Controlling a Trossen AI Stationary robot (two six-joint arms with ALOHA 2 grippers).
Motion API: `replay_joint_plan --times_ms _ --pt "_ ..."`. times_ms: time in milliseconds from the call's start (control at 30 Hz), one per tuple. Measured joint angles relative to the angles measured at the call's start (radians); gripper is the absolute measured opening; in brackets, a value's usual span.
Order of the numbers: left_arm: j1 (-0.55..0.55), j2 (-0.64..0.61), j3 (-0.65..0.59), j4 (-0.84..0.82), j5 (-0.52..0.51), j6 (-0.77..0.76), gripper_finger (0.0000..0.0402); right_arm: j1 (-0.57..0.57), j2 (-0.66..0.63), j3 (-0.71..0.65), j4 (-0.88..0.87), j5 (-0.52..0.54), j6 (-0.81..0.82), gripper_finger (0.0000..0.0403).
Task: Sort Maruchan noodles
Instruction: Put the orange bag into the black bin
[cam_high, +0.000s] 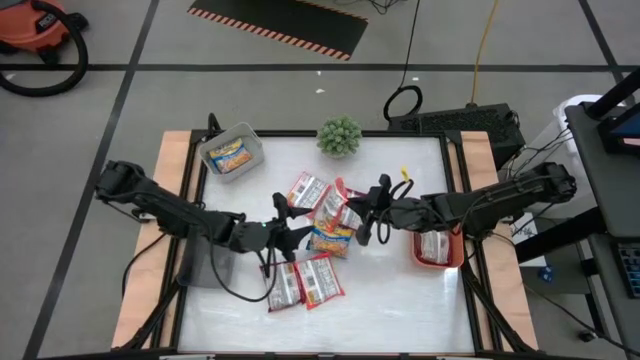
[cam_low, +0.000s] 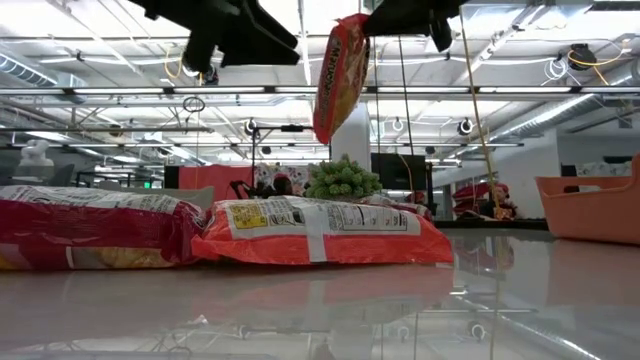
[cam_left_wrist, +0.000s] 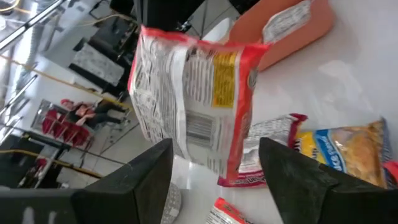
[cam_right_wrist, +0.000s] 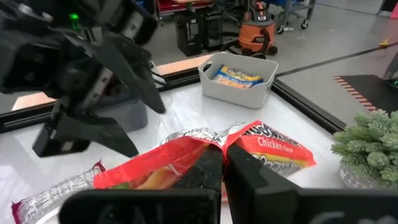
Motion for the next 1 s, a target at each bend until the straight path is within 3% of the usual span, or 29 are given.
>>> replay_joint_plan --times_ms 233,400,500,700,1000 --pt "0.023 0.084 0.000 0.105 0.001 -0.049 0.0336 -0.013 0.000 0.000 0.002 0.002 -0.009 0.0000" --pt "0.036 0.164 0.000 0.276 0.000 -0.076 0.0387 -0.030 0.000 0.000 0.002 0.002 -0.010 0.0000" --pt "0.044 0.224 0.001 0.402 -0.027 -0.083 0.0392 -0.037 0.000 0.000 0.006 0.034 -0.009 0.0000" --pt "0.058 0.312 0.001 0.617 -0.256 -0.071 0.0392 -0.037 0.001 0.000 0.011 0.059 -0.007 0.0000" --pt "0.085 0.319 0.001 0.628 -0.158 -0.145 0.0392 -0.044 0.039 0.000 0.049 0.053 0.008 0.0000"
